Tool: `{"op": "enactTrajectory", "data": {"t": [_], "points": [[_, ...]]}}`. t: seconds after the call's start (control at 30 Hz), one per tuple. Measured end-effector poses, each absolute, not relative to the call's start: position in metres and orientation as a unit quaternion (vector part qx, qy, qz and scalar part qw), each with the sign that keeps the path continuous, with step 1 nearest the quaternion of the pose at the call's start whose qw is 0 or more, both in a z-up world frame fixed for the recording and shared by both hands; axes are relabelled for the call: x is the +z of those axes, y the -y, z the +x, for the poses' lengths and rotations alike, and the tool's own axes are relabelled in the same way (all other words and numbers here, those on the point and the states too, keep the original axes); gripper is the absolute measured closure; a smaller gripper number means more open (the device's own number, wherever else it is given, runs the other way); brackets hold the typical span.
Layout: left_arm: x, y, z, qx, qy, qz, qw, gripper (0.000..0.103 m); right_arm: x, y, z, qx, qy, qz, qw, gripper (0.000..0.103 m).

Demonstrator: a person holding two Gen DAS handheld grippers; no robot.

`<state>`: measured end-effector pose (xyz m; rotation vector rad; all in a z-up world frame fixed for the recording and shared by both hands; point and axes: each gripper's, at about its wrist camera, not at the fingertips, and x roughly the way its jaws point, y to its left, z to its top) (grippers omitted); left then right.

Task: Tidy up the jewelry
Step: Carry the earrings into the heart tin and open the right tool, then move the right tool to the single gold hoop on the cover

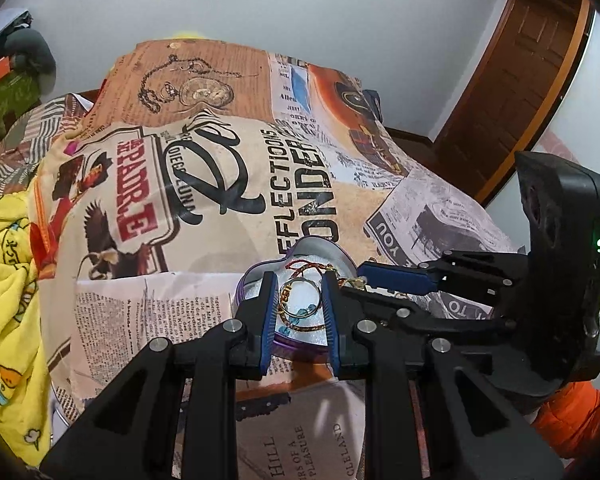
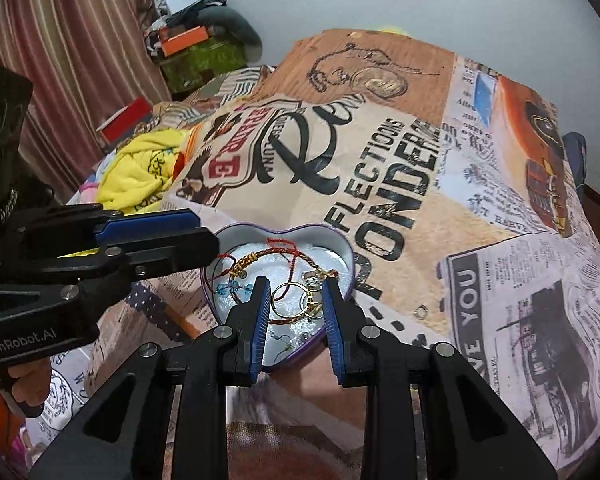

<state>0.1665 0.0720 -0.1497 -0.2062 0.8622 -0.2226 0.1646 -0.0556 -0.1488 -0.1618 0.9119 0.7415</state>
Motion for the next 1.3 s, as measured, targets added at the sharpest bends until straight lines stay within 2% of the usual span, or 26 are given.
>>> {"op": "enactTrajectory", "data": {"t": [0.43,0.6,0.83,0.9,1.0,1.17,1.3], "points": [[-0.157,-0.072,0.179,-0.096,-0.422,-0.089,0.897,0.082,-0.156,0.049,0.168,0.346,-0.429,-0.094,0.829,0.079],[-0.154,-0.080,0.174,-0.078,-0.413,-0.091,0.903,0.069,-0.157,0.047,0.166,0.345,-0.431,-0.101,0.828,0.079],[-0.148,-0.091,0.164,-0.055,-0.407,-0.089,0.907,0.067,-0.157,0.044,0.164,0.339,-0.441,-0.112,0.824,0.076],[-0.145,-0.094,0.160,-0.046,-0.403,-0.087,0.910,0.062,-0.155,0.045,0.163,0.338,-0.439,-0.111,0.825,0.070],[-0.139,-0.097,0.153,-0.036,-0.396,-0.084,0.913,0.061,-0.149,0.048,0.160,0.333,-0.431,-0.110,0.831,0.064],[-0.132,-0.098,0.143,-0.024,-0.388,-0.085,0.918,0.056,-0.139,0.056,0.154,0.325,-0.423,-0.109,0.839,0.063],[-0.127,-0.093,0.136,-0.017,-0.383,-0.076,0.920,0.055,-0.132,0.064,0.151,0.317,-0.417,-0.106,0.845,0.063]]}}
